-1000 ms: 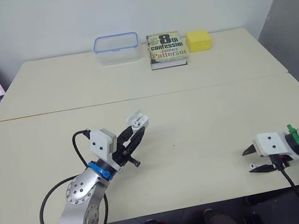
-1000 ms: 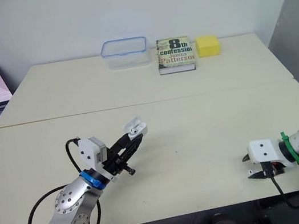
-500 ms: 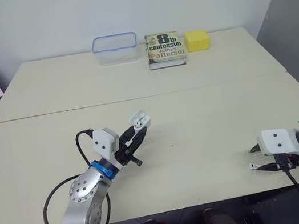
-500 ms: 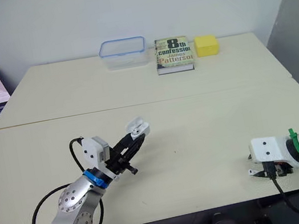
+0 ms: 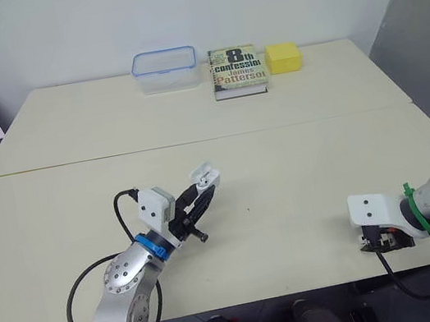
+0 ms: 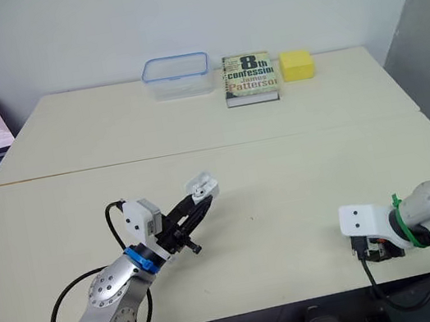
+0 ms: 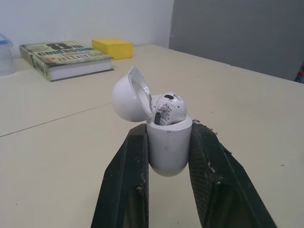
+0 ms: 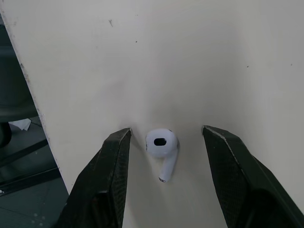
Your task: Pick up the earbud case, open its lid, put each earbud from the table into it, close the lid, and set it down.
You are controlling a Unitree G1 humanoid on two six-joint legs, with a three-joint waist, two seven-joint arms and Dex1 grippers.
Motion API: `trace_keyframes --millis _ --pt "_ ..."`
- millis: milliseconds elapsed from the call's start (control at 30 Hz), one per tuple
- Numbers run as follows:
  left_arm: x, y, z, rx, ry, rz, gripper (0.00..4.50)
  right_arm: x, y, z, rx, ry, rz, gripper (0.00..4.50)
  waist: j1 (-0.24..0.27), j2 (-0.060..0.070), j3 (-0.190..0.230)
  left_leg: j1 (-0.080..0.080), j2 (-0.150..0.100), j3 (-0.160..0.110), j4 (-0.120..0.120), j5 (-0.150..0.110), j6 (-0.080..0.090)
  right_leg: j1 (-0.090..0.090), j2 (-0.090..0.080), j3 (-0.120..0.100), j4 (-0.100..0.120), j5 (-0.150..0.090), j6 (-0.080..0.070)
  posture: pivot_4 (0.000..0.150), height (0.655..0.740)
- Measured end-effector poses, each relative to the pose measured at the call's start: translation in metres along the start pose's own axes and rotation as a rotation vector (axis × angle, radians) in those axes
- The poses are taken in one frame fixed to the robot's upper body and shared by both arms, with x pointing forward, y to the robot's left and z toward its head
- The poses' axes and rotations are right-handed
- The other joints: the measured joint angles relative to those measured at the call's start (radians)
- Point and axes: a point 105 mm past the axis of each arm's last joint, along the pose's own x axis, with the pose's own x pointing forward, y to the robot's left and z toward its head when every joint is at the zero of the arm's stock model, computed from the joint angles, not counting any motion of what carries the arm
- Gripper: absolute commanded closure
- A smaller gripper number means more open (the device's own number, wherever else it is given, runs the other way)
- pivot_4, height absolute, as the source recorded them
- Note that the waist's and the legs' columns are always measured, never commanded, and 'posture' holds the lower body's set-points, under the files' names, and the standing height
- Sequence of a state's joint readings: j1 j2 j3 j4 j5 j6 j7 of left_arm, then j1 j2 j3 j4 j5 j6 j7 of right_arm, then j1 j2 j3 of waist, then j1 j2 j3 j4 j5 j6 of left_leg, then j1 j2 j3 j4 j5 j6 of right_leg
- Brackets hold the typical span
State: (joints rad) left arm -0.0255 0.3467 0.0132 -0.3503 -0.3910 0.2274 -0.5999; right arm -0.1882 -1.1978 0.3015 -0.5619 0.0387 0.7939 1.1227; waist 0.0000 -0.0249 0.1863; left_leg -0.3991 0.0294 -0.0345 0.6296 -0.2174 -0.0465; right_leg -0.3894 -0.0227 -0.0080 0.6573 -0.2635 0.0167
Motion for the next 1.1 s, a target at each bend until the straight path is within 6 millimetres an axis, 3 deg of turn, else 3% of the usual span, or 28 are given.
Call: trace_keyframes --millis 67,167,300,333,833,900,1100 --pt "0.0 0.0 0.0 -0.001 0.001 0.001 3.73 0.0 -0.001 0.001 -0.001 0.002 0.003 2.04 -0.001 0.0 0.0 0.0 0.0 0.0 0.0 0.0 0.0 0.0 0.0 0.0 0.0 0.0 0.0 0.15 0.74" --pt "0.0 0.0 0.0 0.0 0.0 0.002 3.73 0.001 0.0 0.001 -0.005 0.006 0.017 2.64 -0.001 0.0 0.0 0.001 0.0 0.0 0.0 0.0 0.0 0.0 0.0 0.0 0.0 -0.001 -0.002 0.15 0.74" --pt "0.0 0.0 0.0 0.004 -0.004 0.002 3.73 0.002 0.003 0.002 -0.01 0.007 0.035 4.01 -0.001 -0.002 -0.001 0.001 0.0 0.0 0.0 0.0 0.0 0.0 0.0 0.0 0.0 -0.001 -0.002 0.15 0.74" --pt "0.0 0.0 0.001 0.006 -0.007 0.002 3.73 0.002 0.003 0.002 -0.01 0.008 0.036 4.15 -0.001 -0.002 -0.001 0.001 0.0 0.0 0.0 0.0 0.0 0.001 0.0 0.0 0.0 -0.001 -0.002 0.15 0.74" --pt "0.001 0.0 0.003 0.011 -0.014 -0.001 3.73 -0.007 -0.005 0.009 -0.034 0.006 0.016 4.14 -0.001 -0.001 -0.001 0.0 0.0 0.0 0.0 0.0 0.0 0.0 0.0 0.0 0.0 0.0 0.0 0.15 0.74" --pt "0.001 0.001 0.002 0.011 -0.014 -0.001 3.73 -0.011 -0.013 0.022 -0.038 -0.059 -0.01 4.14 -0.003 -0.001 -0.001 0.0 0.0 0.0 0.0 0.0 0.0 0.0 0.0 0.0 0.0 0.0 0.0 0.15 0.74" --pt "0.007 0.0 0.006 0.011 -0.033 -0.012 3.73 -0.035 -0.041 0.115 0.034 -0.556 -0.119 4.14 -0.003 -0.001 0.0 0.0 0.0 -0.001 0.0 0.0 0.0 0.0 0.001 -0.001 0.001 0.001 0.001 0.15 0.74"
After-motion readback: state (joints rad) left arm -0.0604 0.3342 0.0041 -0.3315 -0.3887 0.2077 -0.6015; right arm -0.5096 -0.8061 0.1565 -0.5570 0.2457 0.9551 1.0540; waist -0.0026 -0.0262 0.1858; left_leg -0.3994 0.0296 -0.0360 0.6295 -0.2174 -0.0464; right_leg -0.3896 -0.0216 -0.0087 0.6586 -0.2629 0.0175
